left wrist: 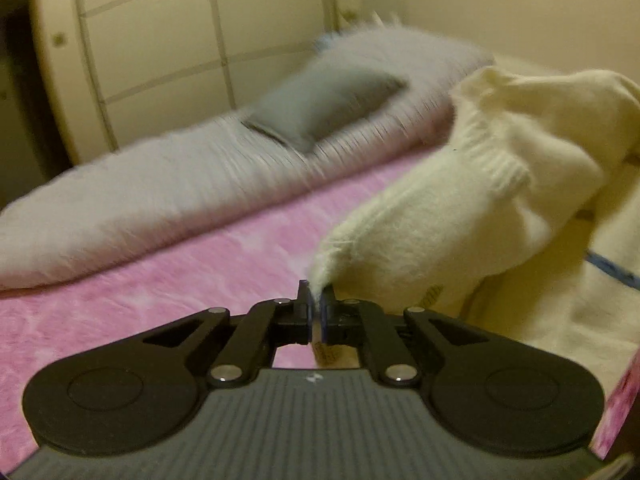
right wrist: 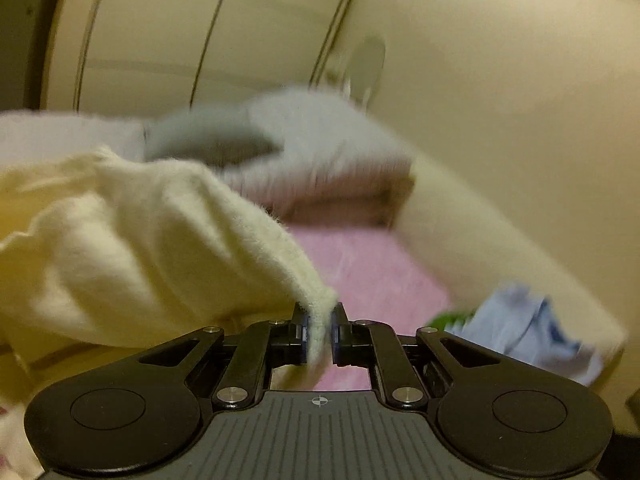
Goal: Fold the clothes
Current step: 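Lift the sweater high with both tools and shake it open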
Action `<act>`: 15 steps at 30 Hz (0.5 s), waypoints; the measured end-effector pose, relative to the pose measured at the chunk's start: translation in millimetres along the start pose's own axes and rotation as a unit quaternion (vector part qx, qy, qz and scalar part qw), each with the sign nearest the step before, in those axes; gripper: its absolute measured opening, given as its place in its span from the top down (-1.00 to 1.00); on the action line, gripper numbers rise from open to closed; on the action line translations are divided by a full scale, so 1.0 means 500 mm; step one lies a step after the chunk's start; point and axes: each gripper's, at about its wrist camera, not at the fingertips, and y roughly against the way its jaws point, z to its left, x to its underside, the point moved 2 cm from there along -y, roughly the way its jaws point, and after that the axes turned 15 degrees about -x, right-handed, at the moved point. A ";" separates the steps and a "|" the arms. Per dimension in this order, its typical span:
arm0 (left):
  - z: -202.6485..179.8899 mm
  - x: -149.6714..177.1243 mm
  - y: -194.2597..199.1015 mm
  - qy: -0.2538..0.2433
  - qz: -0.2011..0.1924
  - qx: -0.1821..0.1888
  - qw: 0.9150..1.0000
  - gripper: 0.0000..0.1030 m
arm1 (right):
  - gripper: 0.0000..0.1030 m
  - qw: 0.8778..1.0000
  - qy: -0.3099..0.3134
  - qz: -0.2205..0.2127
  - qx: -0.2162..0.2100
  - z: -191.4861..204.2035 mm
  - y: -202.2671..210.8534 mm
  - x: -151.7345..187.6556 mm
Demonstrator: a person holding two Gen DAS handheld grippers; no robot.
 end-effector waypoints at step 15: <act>0.155 -0.099 0.430 0.069 -0.137 -0.130 0.980 0.92 | 0.88 0.983 0.063 -0.137 -0.104 -0.032 0.286 -0.125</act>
